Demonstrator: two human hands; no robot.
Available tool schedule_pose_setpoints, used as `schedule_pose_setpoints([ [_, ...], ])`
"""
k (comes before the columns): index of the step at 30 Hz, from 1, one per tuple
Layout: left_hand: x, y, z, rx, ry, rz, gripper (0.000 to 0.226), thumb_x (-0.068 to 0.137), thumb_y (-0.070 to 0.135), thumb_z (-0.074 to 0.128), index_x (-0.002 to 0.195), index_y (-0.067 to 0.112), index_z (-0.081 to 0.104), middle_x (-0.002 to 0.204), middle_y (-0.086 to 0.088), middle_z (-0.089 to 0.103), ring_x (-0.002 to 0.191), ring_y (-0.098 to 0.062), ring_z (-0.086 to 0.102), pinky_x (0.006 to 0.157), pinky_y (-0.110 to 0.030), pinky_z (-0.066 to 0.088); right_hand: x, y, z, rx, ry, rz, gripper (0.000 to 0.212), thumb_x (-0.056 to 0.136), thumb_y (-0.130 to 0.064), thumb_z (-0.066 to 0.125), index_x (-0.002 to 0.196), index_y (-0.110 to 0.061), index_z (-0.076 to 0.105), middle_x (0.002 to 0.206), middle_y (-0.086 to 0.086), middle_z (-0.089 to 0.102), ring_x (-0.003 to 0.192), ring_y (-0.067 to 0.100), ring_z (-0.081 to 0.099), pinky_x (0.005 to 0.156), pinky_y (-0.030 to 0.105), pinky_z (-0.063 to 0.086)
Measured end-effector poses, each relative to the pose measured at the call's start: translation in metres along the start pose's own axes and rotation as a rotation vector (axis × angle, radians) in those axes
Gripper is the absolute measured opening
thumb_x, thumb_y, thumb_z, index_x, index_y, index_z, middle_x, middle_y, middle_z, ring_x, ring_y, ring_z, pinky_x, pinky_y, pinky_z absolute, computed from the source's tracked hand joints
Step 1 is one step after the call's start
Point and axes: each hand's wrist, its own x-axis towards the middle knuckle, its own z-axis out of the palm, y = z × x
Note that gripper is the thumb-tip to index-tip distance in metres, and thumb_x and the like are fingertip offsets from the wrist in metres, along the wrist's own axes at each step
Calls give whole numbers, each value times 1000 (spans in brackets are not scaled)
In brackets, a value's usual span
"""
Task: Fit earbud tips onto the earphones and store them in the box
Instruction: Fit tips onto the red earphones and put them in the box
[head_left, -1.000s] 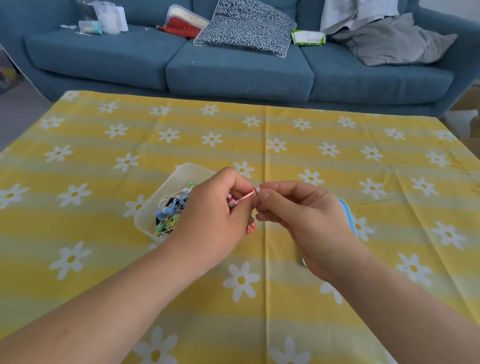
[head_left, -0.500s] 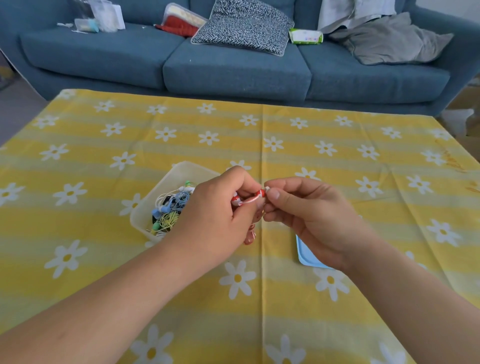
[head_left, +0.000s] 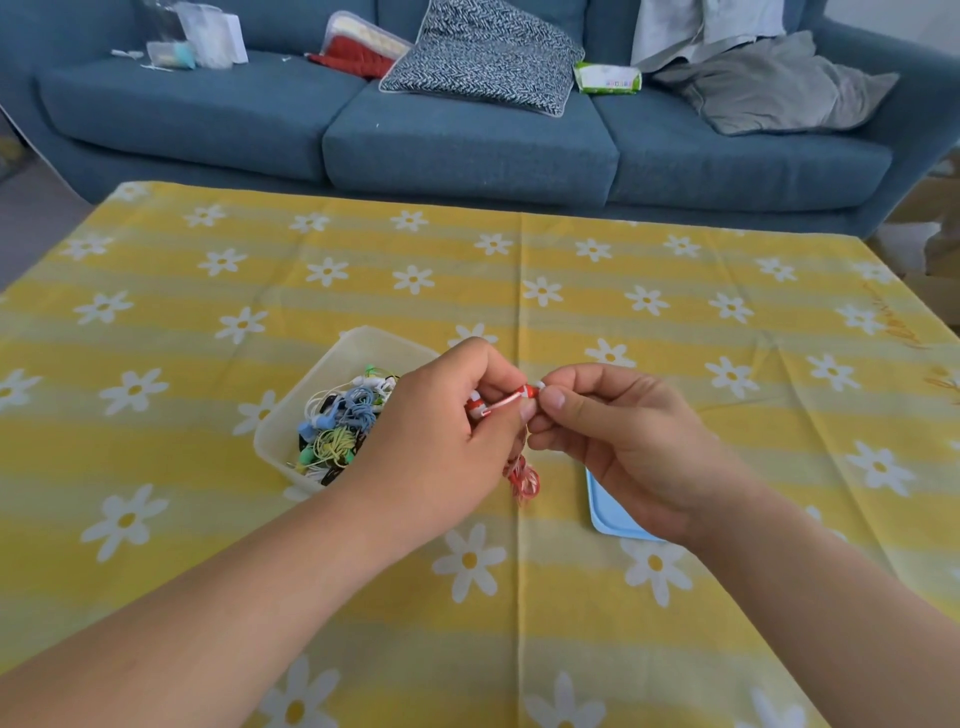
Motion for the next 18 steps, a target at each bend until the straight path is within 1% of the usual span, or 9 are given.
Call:
schedule_pose_setpoints([
  [3,0,0,1,-24,-2,-17,10,95,10,69,91,18,65,69,6,73,64,-12,73,67,-40,62,0,1,-1,-18,0,-16,14,81,-3,68,90,7,67,77,18,70,68,23,69,69,29,58],
  [6,2,0,3,-18,14,-29,11,94,12,70,90,21,65,69,7,73,65,-11,74,67,-42,63,0,1,0,-86,11,-60,16,80,-7,70,90,5,67,77,19,69,68,24,67,69,29,57],
  [9,3,-4,6,-27,42,-47,13,93,13,71,88,23,65,69,7,72,65,-13,73,67,-44,63,0,1,0,-167,18,-95,11,84,-6,75,88,1,69,78,20,68,71,26,67,70,30,56],
  [11,2,-3,7,-39,57,-54,13,92,13,71,88,23,64,70,5,72,63,-14,72,66,-45,63,0,2,-1,-195,27,-103,8,86,-8,72,88,-1,70,78,19,69,74,27,66,72,31,55],
  [14,2,-3,8,-53,72,-68,13,93,11,70,90,21,63,71,0,71,61,-15,72,65,-46,63,0,5,1,-194,51,-110,5,89,-6,71,90,-1,71,81,18,69,77,28,63,73,33,55],
  [16,4,-4,8,-58,80,-70,13,93,11,70,90,21,63,73,0,71,62,-14,73,66,-45,64,0,6,2,-165,82,-108,4,92,-1,69,93,2,71,84,18,70,78,27,64,73,33,55],
  [18,4,-6,8,-44,81,-65,14,93,13,71,89,24,63,75,1,72,66,-14,75,68,-45,64,-1,7,3,-121,102,-80,8,92,1,66,97,7,70,86,20,72,76,27,67,74,32,56],
])
